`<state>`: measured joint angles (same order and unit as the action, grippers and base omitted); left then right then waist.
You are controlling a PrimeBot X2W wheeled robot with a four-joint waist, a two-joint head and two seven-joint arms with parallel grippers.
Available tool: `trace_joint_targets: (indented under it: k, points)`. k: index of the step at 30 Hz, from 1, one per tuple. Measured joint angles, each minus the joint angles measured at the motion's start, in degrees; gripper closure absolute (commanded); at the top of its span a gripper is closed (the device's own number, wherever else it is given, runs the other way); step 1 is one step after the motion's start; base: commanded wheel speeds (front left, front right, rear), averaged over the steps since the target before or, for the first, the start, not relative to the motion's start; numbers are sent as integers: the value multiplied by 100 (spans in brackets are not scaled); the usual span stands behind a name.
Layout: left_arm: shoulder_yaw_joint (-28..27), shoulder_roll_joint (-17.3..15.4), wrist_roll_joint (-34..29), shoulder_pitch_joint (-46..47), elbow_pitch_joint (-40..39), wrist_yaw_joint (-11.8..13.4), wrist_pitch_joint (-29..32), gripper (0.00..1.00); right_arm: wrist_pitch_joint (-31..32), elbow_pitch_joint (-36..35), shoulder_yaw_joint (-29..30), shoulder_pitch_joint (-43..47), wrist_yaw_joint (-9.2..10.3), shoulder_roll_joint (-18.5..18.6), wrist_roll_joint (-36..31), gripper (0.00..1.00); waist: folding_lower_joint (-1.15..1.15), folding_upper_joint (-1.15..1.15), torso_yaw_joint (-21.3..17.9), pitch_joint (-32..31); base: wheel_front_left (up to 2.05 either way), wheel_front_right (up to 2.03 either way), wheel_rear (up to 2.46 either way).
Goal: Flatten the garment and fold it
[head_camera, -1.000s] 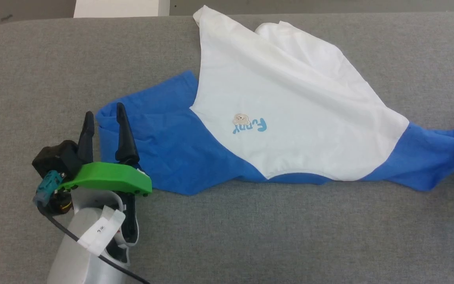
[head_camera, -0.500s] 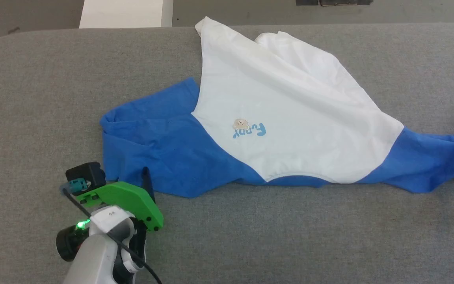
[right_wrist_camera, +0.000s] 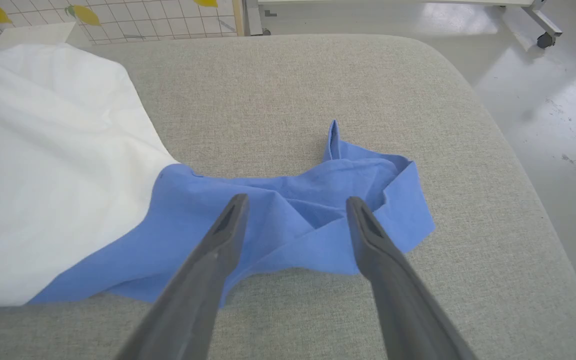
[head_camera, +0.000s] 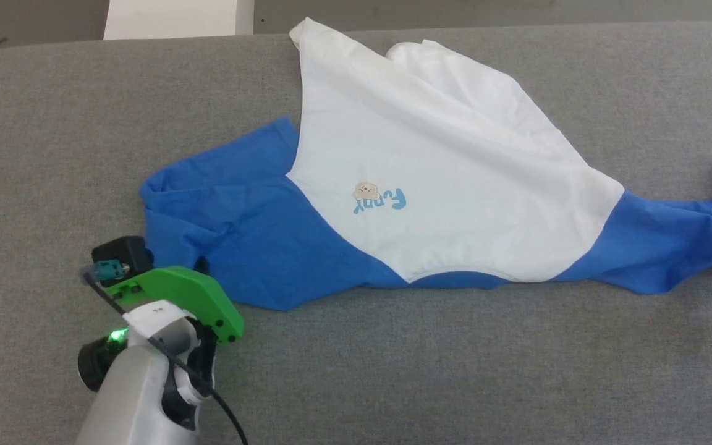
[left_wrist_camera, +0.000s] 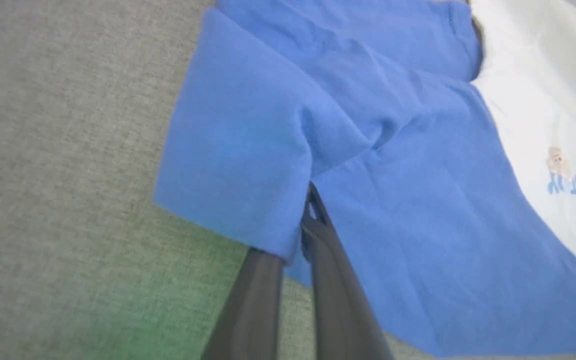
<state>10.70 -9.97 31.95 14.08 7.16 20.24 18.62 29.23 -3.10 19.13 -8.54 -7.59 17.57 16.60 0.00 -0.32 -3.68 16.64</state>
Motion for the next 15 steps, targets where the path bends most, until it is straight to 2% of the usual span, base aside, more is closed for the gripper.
trace_joint_targets:
  k: [3,6,13,14,15]
  points:
    - [-227,-20,66,85,-108,-10,-318,100,-1,29,-5,49,0,-24,-5,0,0,0,26,-3,0,0,0]
    - [-468,-196,65,271,-223,-8,-567,100,-1,53,-46,50,0,-35,-35,0,0,0,73,-10,0,0,0]
    - [-671,-359,178,329,57,26,-404,100,-12,96,-224,49,0,-55,-42,0,0,0,89,15,0,0,0]
    - [-701,-341,226,323,124,26,-408,89,-35,115,-255,49,0,-55,-42,0,0,0,81,22,0,0,0]
    - [-722,-322,291,323,162,25,-404,60,-51,129,-285,49,0,-56,-42,0,0,0,70,24,0,0,0]
